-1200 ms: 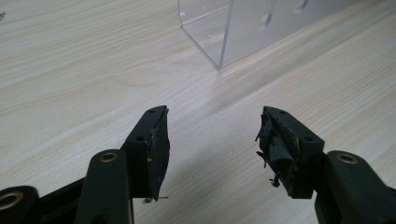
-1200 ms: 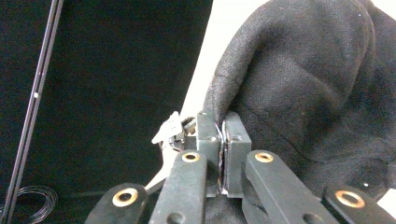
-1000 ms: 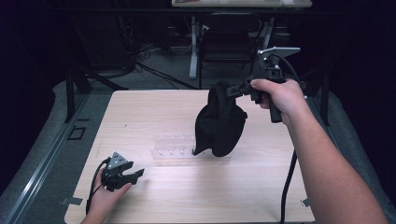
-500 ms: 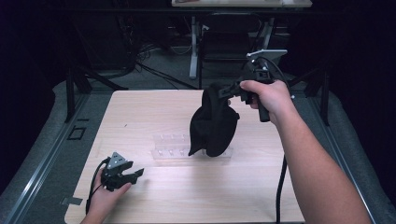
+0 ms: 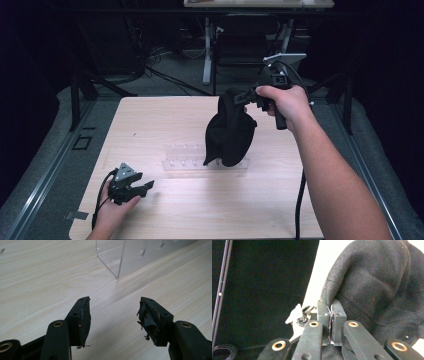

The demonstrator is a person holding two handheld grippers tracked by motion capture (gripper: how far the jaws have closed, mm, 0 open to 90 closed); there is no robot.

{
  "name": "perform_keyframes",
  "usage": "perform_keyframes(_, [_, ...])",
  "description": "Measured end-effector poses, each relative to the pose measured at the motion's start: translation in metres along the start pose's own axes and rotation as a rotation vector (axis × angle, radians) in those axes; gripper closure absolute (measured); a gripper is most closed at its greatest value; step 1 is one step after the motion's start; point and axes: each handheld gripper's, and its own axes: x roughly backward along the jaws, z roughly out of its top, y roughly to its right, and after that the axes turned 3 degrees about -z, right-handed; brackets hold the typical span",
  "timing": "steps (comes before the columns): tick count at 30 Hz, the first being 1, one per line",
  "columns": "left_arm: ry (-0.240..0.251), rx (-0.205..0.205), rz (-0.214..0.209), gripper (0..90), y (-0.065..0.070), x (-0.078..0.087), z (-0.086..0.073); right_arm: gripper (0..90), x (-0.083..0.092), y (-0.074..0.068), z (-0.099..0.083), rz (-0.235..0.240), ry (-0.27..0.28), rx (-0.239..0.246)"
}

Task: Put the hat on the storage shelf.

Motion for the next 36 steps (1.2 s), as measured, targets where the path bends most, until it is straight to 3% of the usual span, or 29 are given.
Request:
perform_keyframes(5, [0.003, -0.005, 0.002, 42.7, 0.001, 0.001, 0.000, 88.2, -0.007, -0.001, 0.002, -0.009, -0.017, 0.003])
perform_keyframes(14, [0.021, -0.025, -0.010, 44.7, 0.006, 0.003, 0.004, 87.9, -0.017, -0.003, 0.002, 0.045, -0.004, -0.006])
perform_keyframes(22, [0.068, -0.038, -0.034, 46.8, 0.015, 0.007, 0.013, 87.6, -0.025, -0.004, 0.002, 0.088, 0.000, -0.010])
perform_keyframes(24, [0.084, -0.027, -0.076, 47.1, 0.020, 0.011, 0.020, 87.6, -0.027, -0.005, 0.002, 0.087, -0.001, -0.006])
perform_keyframes(28, [0.115, -0.051, -0.096, 47.4, 0.030, 0.016, 0.030, 87.5, -0.028, -0.009, 0.002, 0.078, -0.005, 0.001])
perform_keyframes(30, [0.125, -0.094, -0.100, 47.4, 0.038, 0.018, 0.041, 87.4, -0.029, -0.010, 0.003, 0.076, 0.001, 0.006])
perform_keyframes(36, [0.125, -0.115, -0.117, 50.0, 0.050, 0.011, 0.060, 87.1, -0.033, -0.012, 0.002, 0.084, 0.003, 0.010])
